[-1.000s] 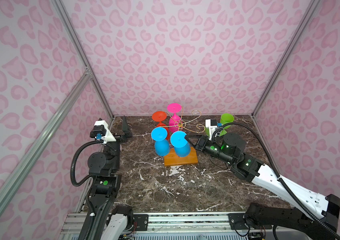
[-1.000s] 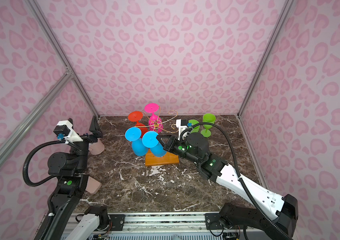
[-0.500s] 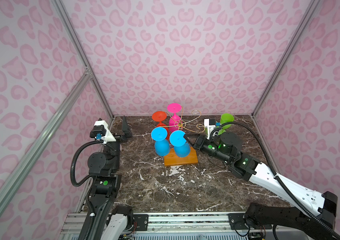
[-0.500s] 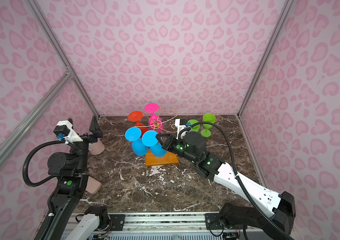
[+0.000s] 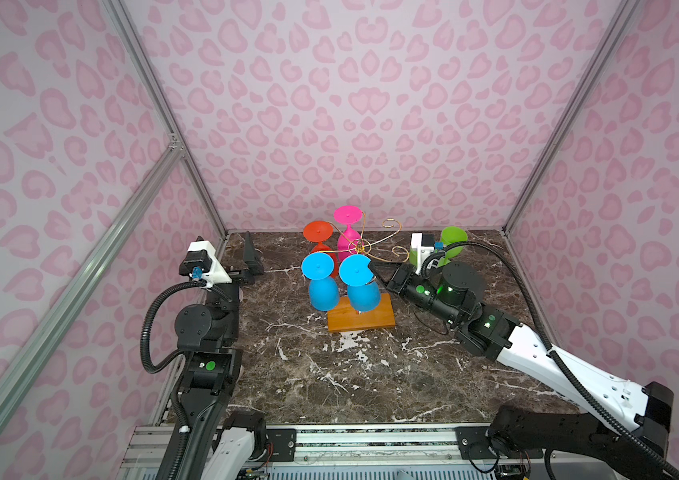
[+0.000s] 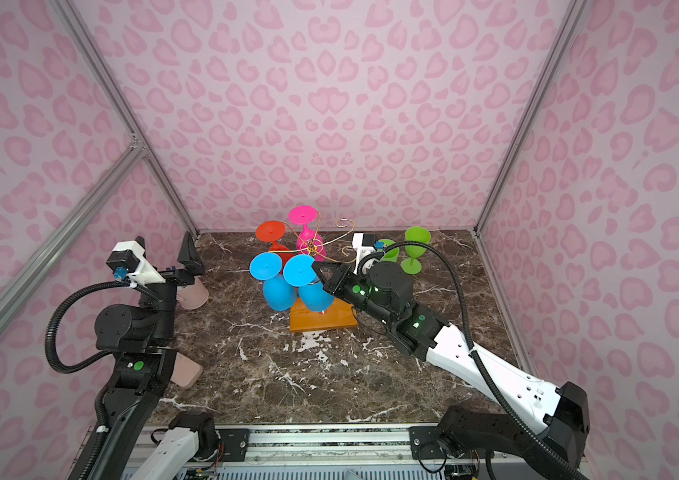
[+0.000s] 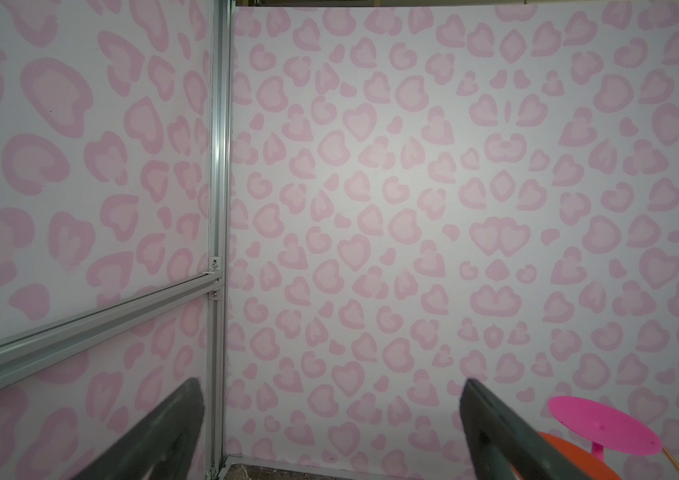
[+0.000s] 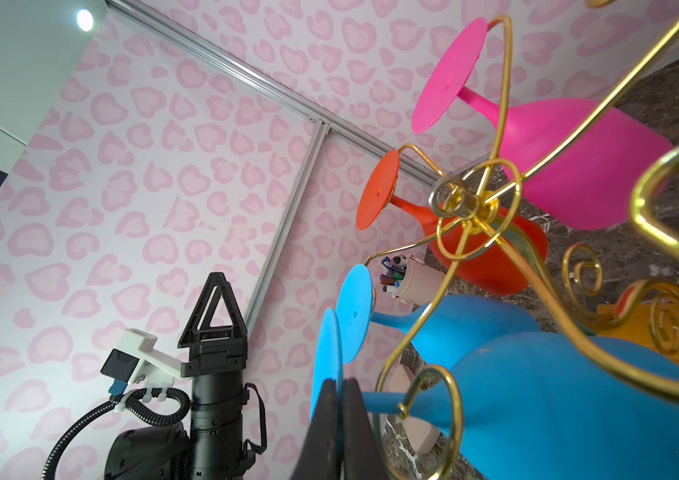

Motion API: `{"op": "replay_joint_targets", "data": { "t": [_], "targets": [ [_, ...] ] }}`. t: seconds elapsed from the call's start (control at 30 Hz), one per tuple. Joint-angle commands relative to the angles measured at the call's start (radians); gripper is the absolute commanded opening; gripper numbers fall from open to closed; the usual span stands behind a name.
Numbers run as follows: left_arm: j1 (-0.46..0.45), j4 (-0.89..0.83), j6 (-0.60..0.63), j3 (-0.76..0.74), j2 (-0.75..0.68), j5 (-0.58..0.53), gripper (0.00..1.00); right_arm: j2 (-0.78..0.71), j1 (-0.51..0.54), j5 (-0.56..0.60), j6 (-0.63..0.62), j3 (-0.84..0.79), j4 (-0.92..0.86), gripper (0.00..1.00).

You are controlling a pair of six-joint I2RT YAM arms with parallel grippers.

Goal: Take the wine glass off the wine glass rack

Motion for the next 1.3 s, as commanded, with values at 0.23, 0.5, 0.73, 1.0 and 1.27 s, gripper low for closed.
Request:
{"op": "replay_joint_targets", "data": {
  "t": [0.23, 0.5, 0.73, 1.0, 1.27],
  "targets": [
    [0.001, 0.020, 0.003, -0.003, -0.003, -0.006, 0.97, 0.005, 0.001, 0.054, -0.014, 0.020, 0.043, 0.00],
    [0.001, 0.020, -0.004, -0.003, -0.001, 0.003, 0.97, -0.010, 0.001, 0.072, -0.014, 0.001, 0.035, 0.00],
    [0.001, -0.034, -0.104, 0.031, 0.028, 0.071, 0.98, -0.015, 0.001, 0.075, -0.017, -0.012, 0.036, 0.00],
    [0.002, -0.082, -0.164, 0.063, 0.057, 0.137, 0.98, -0.031, -0.010, 0.101, -0.013, -0.043, 0.043, 0.00],
    [0.003, -0.084, -0.179, 0.065, 0.070, 0.155, 0.99, -0.022, -0.011, 0.121, 0.013, -0.063, 0.082, 0.00]
  ]
}}
